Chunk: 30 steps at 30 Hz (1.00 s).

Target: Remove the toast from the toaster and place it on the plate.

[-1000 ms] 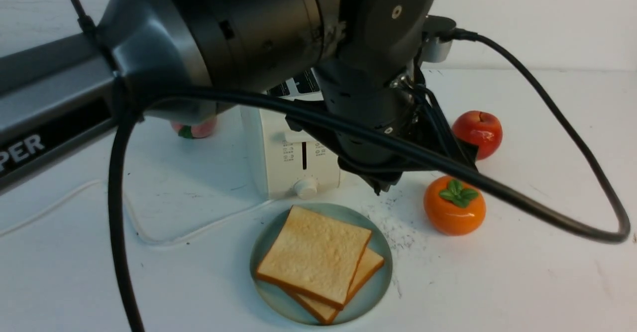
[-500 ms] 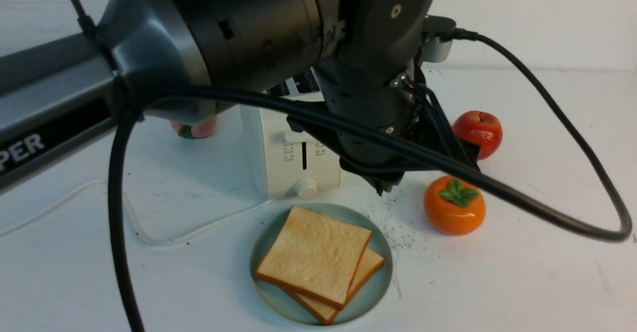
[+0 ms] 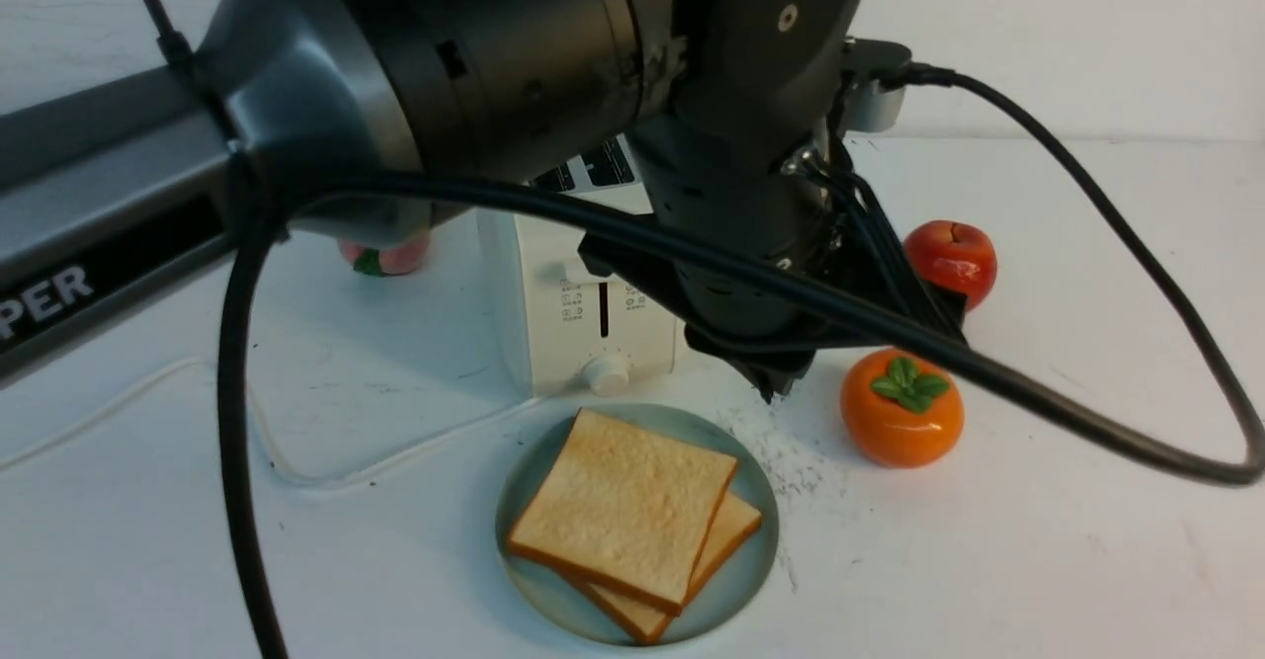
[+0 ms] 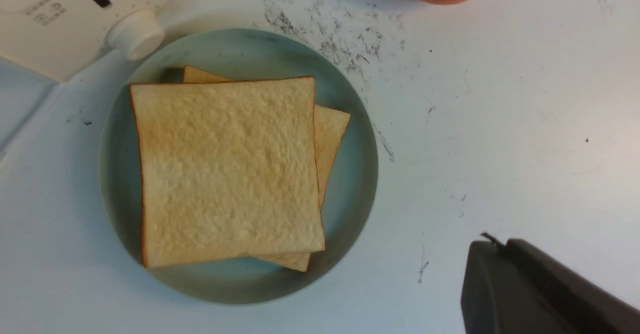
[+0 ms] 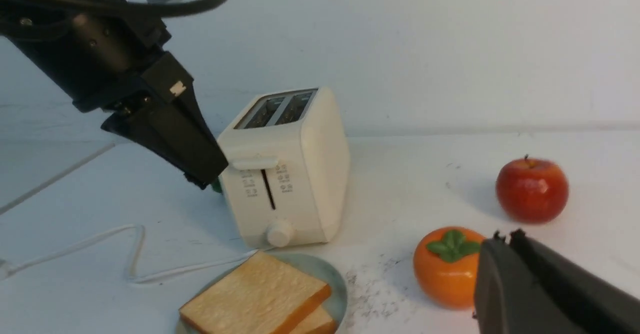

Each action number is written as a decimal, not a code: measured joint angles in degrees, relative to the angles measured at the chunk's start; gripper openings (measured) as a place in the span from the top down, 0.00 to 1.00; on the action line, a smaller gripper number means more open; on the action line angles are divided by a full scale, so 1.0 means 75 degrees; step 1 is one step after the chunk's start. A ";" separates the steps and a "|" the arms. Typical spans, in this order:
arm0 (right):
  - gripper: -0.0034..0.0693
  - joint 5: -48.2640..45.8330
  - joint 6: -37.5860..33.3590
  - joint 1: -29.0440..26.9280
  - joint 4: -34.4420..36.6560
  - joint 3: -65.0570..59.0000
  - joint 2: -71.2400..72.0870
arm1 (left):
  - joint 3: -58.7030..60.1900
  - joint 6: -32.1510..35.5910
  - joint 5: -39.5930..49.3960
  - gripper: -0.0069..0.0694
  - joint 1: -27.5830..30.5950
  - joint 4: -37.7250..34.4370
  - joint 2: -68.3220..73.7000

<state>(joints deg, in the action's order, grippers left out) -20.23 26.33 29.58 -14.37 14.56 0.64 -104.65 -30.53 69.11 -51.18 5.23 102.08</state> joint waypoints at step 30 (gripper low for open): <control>0.90 -0.0115 0.0022 -0.3972 0.1769 -0.2082 0.0000 | 0.0000 0.0030 -0.0217 0.89 0.0000 0.0940 0.0000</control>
<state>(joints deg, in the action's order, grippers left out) -21.09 26.50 -0.22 -1.10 -1.05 0.64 -104.65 -30.31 67.49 -51.18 12.29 102.08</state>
